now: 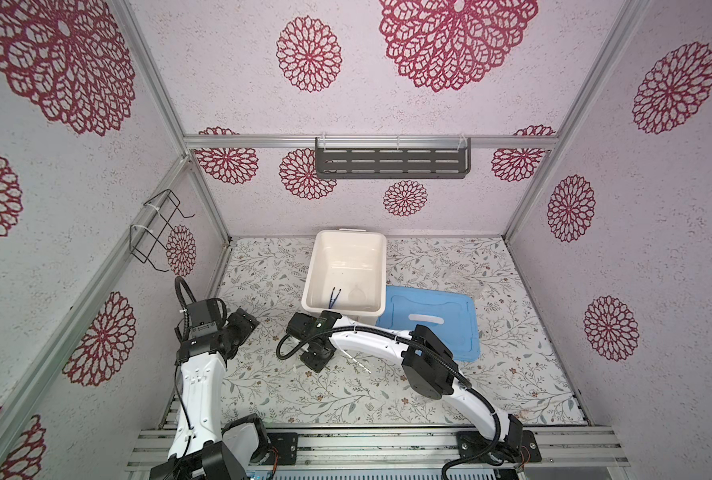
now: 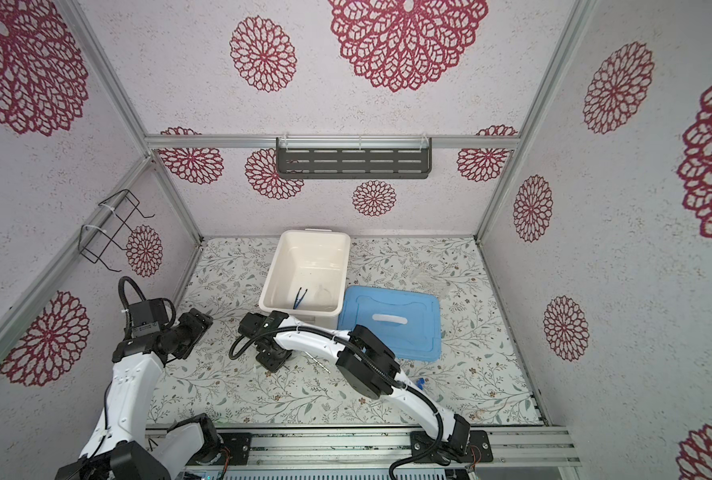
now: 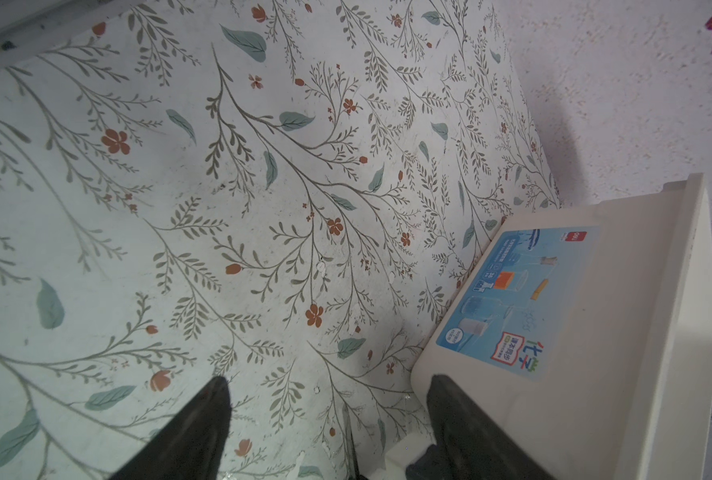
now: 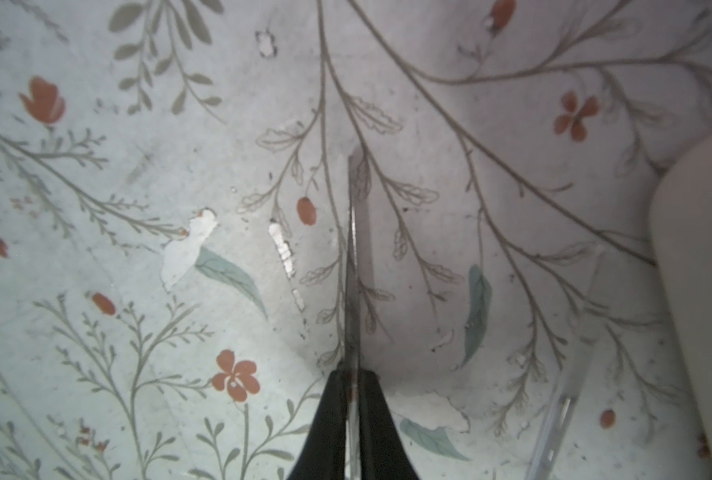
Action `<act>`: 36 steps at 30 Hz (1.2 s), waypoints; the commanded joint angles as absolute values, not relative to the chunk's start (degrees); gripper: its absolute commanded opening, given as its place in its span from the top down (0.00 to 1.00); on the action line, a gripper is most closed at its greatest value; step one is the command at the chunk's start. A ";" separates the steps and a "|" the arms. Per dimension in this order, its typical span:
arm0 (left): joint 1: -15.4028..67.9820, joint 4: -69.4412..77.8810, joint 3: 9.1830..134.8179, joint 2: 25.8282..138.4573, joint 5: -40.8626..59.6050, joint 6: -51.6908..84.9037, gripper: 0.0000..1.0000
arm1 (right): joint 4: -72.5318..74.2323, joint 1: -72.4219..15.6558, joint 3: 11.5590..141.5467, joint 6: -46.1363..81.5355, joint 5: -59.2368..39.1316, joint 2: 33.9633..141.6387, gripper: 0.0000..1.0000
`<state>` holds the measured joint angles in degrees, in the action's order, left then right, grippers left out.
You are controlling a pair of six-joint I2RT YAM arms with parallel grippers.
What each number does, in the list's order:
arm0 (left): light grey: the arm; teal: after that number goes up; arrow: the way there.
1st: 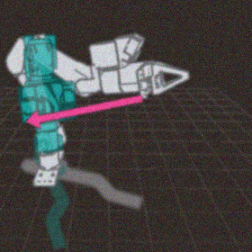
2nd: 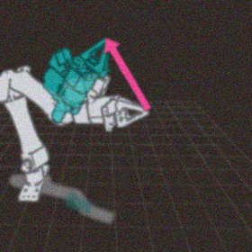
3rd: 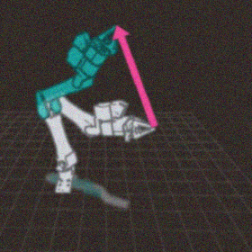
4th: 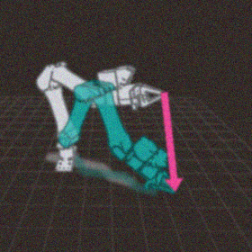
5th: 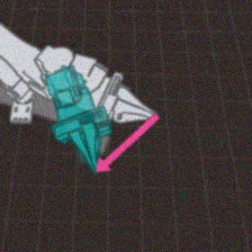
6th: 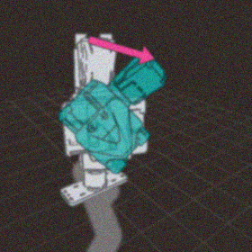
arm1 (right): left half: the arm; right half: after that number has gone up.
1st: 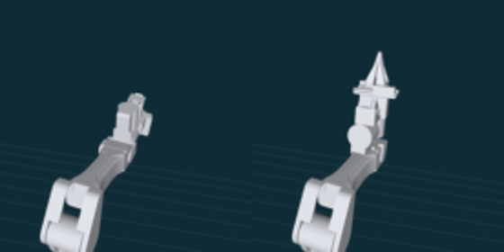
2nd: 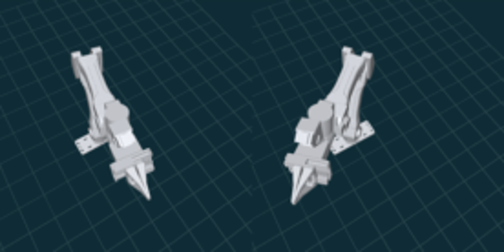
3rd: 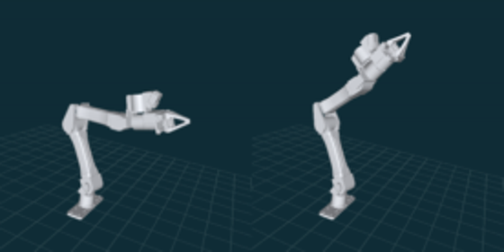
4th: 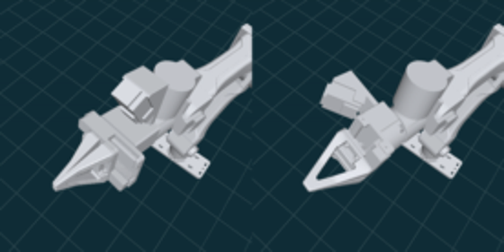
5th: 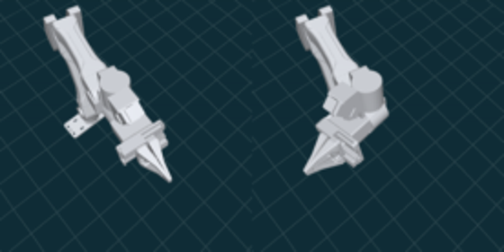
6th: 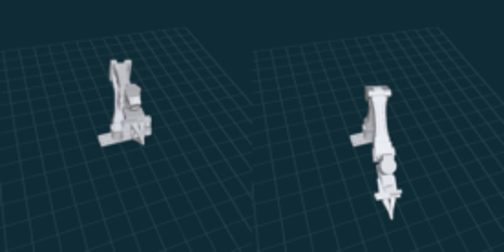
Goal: Organize the chemistry lab equipment
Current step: 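Lift the glass rod and carry it over the white bin with the right gripper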
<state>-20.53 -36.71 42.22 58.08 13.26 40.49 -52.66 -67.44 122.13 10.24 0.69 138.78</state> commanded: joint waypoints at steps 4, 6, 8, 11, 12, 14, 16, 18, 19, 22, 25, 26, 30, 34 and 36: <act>-21.18 -35.66 42.84 57.62 13.86 40.04 0.22 | -53.87 -68.09 125.36 14.60 5.22 128.14 0.90; -21.14 -35.64 43.07 57.65 13.88 39.99 0.21 | -53.05 -68.05 125.53 15.95 6.10 125.17 0.91; -21.18 -35.74 43.18 57.61 13.92 39.99 0.22 | -52.40 -68.03 126.15 16.84 7.38 121.94 0.92; -21.21 -35.57 43.09 57.74 14.45 39.99 0.22 | -51.96 -67.23 127.84 17.43 10.06 118.50 0.93; -21.21 -35.22 42.86 57.80 14.94 40.22 0.22 | -51.96 -66.49 128.33 17.90 10.26 117.56 0.93; -21.24 -33.73 42.39 58.16 17.98 40.26 0.23 | -51.95 -64.45 129.27 18.83 10.35 116.52 0.93; -21.18 -31.21 41.95 58.44 23.52 40.80 0.24 | -51.71 -61.89 129.67 19.57 10.91 115.86 0.93; -21.09 -28.02 41.37 58.14 27.59 41.65 0.24 | -51.72 -59.20 130.04 19.93 11.14 115.83 0.93; -21.01 -26.38 40.99 57.93 29.12 42.38 0.24 | -51.93 -57.77 130.29 20.22 11.23 115.99 0.93; -20.20 -19.56 39.55 57.94 34.96 45.35 0.24 | -53.45 -54.19 130.83 20.57 11.80 116.84 0.93; -17.31 -14.91 39.49 59.34 38.40 47.12 0.25 | -54.69 -51.53 130.77 20.16 11.65 118.60 0.93; -16.06 -15.10 40.15 59.85 38.16 46.44 0.25 | -54.75 -50.95 130.83 20.16 11.74 119.28 0.93; -10.61 -15.55 42.32 62.00 36.30 43.87 0.24 | -53.05 -48.83 131.51 20.04 11.78 123.31 0.93; -5.68 -14.77 44.30 65.91 34.98 42.36 0.24 | -51.96 -47.65 134.87 21.21 12.34 128.57 0.94; -3.41 -12.87 44.76 68.91 35.01 43.42 0.25 | -51.93 -47.08 136.98 22.64 13.16 131.21 0.94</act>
<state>-5.72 -16.51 43.29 66.28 35.09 44.10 -52.34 -47.77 133.43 20.01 10.92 129.99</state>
